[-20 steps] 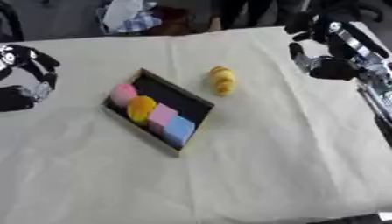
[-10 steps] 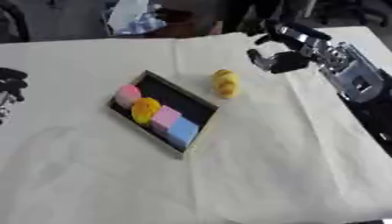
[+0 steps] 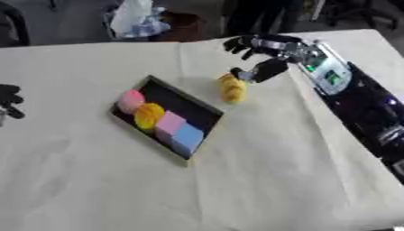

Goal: Pick up objects on the table and place them in the box.

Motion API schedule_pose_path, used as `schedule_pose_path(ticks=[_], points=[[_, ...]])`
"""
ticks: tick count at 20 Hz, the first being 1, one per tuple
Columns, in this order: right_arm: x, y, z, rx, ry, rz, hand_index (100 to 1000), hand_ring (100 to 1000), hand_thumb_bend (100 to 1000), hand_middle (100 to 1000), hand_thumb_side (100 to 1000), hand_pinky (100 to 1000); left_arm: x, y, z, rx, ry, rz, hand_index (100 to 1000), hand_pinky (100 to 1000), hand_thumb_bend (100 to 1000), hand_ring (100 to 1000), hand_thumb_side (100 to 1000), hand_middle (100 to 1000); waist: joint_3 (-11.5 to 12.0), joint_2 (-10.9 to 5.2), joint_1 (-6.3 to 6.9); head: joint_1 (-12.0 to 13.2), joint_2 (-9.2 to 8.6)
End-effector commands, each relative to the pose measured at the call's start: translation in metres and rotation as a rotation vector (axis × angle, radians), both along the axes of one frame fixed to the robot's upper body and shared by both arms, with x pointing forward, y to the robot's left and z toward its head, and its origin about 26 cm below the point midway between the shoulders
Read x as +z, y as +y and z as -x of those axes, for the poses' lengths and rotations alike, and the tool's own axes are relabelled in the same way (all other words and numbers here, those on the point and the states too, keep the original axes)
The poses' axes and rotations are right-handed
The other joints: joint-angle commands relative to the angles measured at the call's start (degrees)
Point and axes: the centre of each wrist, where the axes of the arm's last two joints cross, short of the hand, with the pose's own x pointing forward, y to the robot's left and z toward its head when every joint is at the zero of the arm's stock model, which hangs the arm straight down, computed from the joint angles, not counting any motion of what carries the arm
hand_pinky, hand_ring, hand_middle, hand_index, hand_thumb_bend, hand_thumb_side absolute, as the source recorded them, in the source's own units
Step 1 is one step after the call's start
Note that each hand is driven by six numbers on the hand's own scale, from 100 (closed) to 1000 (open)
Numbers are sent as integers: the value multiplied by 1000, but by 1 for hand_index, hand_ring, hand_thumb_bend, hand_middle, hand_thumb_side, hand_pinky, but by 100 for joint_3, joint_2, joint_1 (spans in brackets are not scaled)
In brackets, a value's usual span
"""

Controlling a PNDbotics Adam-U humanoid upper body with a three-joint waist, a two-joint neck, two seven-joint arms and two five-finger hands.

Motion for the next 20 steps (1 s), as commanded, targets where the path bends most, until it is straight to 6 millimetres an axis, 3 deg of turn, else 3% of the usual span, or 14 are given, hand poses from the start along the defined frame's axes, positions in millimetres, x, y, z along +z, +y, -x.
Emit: schedule_pose_path(ticks=[1, 7, 14, 18, 20], points=[[-1, -9, -7, -28, -3, 39, 979, 947, 209, 932, 360, 860, 6, 1, 2, 4, -23, 12, 748, 748, 100, 550, 753, 591, 16, -143, 11, -12, -72], [-29, -16, -12, -87, 3, 79, 979, 944, 205, 930, 364, 860, 1, -3, 3, -3, -11, 27, 746, 747, 100, 548, 761, 588, 51, -124, 17, -8, -66], [-40, -15, -12, -88, -26, 157, 976, 940, 224, 924, 362, 860, -2, -6, 4, -14, -1, 30, 746, 747, 100, 548, 766, 587, 68, -105, 32, -12, -44], [-43, -13, -12, -78, -45, 213, 953, 917, 201, 881, 256, 852, -3, -6, 4, -13, 2, 32, 746, 747, 100, 547, 767, 586, 67, -104, 37, -19, -35], [-41, -12, -13, -81, -73, 226, 893, 870, 160, 796, 123, 826, -4, -7, 4, -13, 3, 34, 746, 747, 100, 547, 769, 586, 63, -105, 40, -20, -31]])
